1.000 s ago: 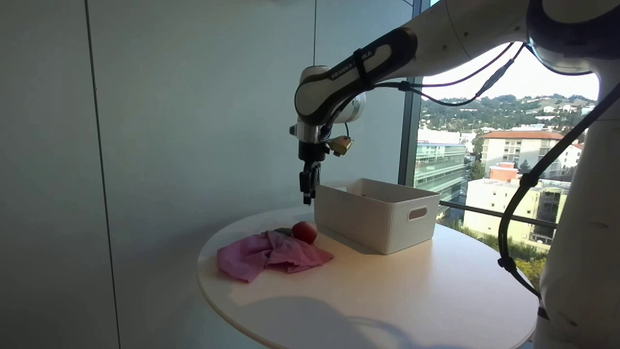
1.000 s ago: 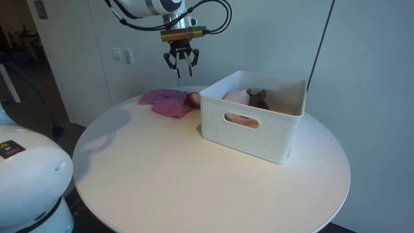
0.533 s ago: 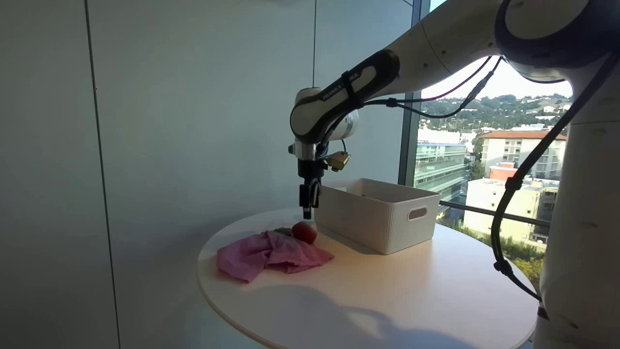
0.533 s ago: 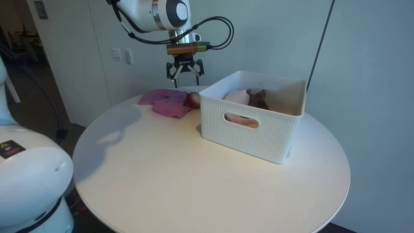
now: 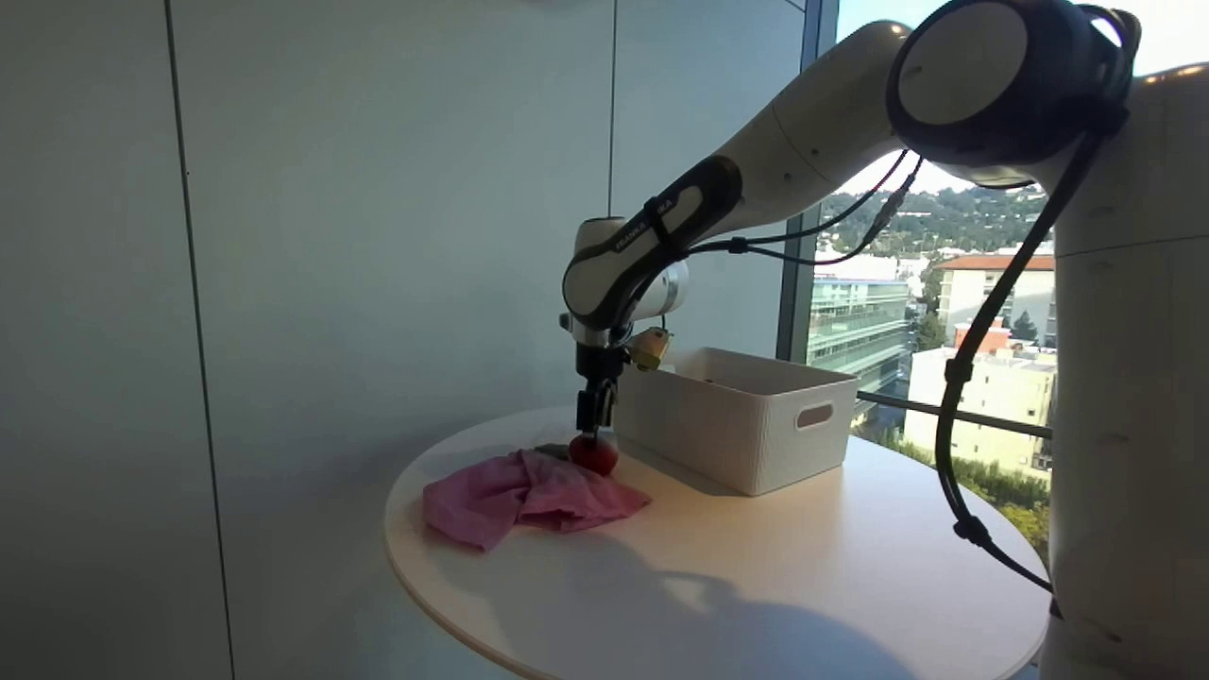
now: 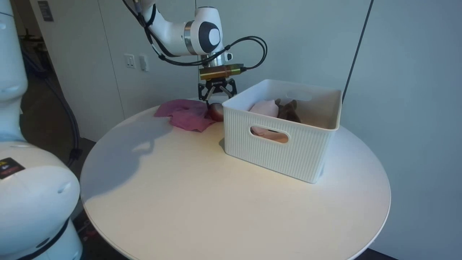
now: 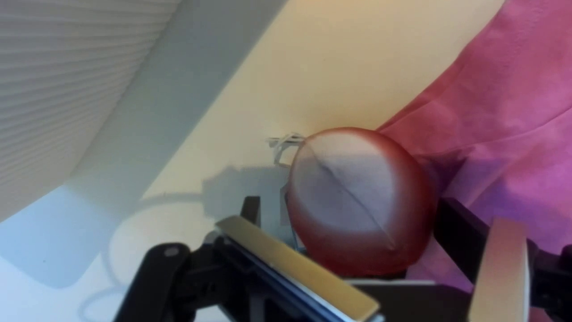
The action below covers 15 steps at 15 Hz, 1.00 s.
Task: Move the clothes to the box
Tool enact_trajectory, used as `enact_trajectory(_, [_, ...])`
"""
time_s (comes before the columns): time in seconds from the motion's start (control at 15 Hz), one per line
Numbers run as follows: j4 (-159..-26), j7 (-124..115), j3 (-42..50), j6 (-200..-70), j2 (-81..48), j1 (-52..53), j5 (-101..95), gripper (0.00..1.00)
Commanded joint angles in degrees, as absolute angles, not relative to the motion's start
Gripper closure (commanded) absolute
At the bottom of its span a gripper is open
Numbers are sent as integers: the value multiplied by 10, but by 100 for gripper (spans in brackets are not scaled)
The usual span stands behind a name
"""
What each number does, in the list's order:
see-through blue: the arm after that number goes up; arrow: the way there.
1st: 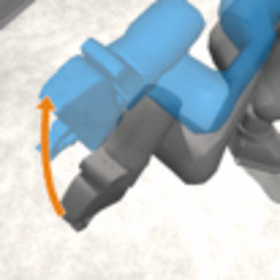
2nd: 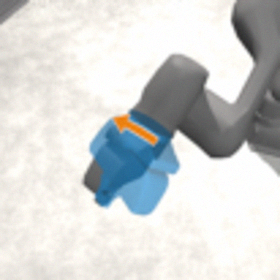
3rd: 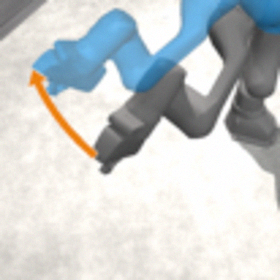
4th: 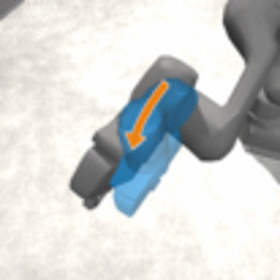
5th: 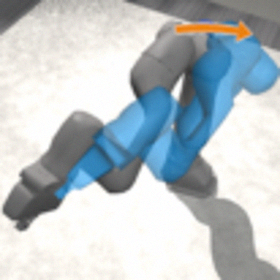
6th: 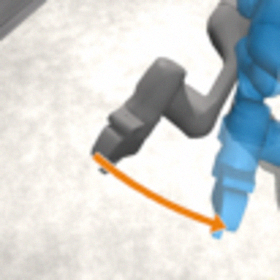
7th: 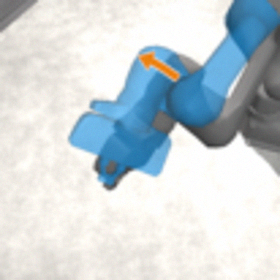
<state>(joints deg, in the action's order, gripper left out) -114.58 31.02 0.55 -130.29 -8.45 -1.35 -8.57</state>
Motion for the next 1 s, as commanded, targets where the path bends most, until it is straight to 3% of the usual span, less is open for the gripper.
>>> enact_trajectory(0.0, [-1115,322,3,-1331,-130,-25,-88,8])
enact_trajectory(0.07, [-1111,320,2,-1339,-140,-27,-89,27])
enact_trajectory(0.6, [-1133,301,-6,-1341,-103,-27,-79,86])
enact_trajectory(0.93, [-1200,146,8,-1335,38,-1,-213,90])
